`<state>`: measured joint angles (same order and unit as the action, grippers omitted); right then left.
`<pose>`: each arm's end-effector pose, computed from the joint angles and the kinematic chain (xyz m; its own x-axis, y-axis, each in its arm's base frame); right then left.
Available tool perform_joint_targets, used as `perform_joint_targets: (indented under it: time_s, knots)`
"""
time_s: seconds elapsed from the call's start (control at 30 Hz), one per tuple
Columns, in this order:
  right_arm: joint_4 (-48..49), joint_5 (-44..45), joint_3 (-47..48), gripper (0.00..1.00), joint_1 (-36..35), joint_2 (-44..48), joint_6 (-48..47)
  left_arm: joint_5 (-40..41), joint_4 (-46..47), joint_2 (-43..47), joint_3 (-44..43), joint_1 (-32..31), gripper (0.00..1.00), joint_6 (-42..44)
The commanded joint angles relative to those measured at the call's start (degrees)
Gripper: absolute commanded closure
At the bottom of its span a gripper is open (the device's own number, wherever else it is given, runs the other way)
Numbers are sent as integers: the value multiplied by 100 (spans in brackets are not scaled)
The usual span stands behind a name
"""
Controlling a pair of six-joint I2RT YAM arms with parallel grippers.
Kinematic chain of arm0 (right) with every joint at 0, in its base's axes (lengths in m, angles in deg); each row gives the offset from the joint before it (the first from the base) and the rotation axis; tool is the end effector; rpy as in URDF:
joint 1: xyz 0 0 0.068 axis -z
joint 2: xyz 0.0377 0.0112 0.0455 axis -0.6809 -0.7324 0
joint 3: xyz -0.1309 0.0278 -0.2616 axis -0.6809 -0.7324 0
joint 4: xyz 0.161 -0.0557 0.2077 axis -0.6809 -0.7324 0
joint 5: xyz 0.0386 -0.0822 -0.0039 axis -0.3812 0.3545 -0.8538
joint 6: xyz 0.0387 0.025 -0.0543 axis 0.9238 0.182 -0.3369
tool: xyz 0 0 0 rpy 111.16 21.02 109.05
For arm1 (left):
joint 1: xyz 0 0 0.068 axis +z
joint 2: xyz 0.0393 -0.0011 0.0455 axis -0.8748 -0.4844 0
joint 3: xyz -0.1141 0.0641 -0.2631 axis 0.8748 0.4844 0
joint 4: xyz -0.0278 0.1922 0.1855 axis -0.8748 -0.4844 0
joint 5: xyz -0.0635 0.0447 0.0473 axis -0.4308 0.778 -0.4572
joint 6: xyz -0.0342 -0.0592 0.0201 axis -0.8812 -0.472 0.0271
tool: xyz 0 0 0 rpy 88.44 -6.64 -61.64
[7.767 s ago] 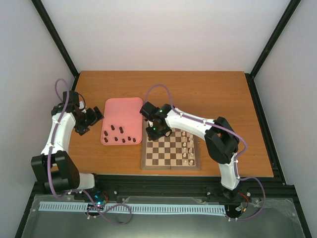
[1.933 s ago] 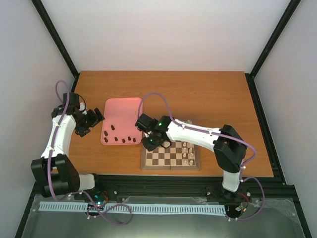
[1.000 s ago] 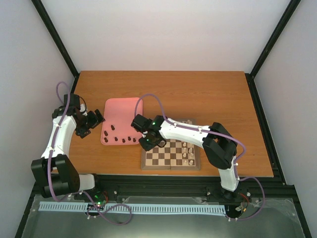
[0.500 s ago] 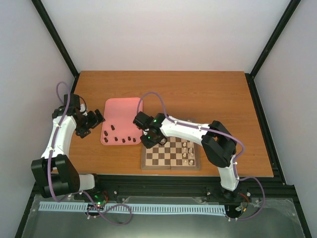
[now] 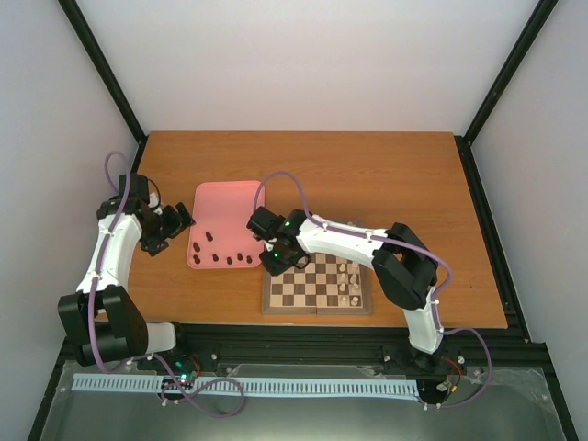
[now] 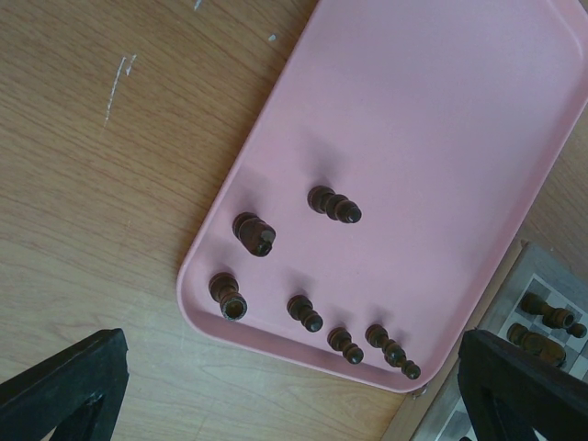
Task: Set up the chess pieces on the board
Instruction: Place the chess piece on the chessboard.
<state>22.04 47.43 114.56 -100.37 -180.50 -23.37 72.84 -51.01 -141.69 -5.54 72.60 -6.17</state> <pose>0.2261 0.3587 0.1883 -0.7713 -0.5944 -0.2274 -0.6279 0.7690 0.1196 0.2466 0.0345 0.2584 -0.7750 -0.6016 -0.1937 -0.5072 0.7749 -0.3773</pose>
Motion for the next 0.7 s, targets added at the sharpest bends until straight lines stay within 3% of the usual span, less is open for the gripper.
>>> perform_joint_targets:
  time_s: [0.0,0.43,0.67]
  knots:
    - [73,-47,34,95,23,-103,-57,31,113,-34,-68,-25,0,59]
    - [-20,-81,127,92,23,-248,-94,40,114,-42,-70,-30,0,73]
    - [-32,-65,110,78,23,-106,-107,30,114,-27,-57,-30,0,76]
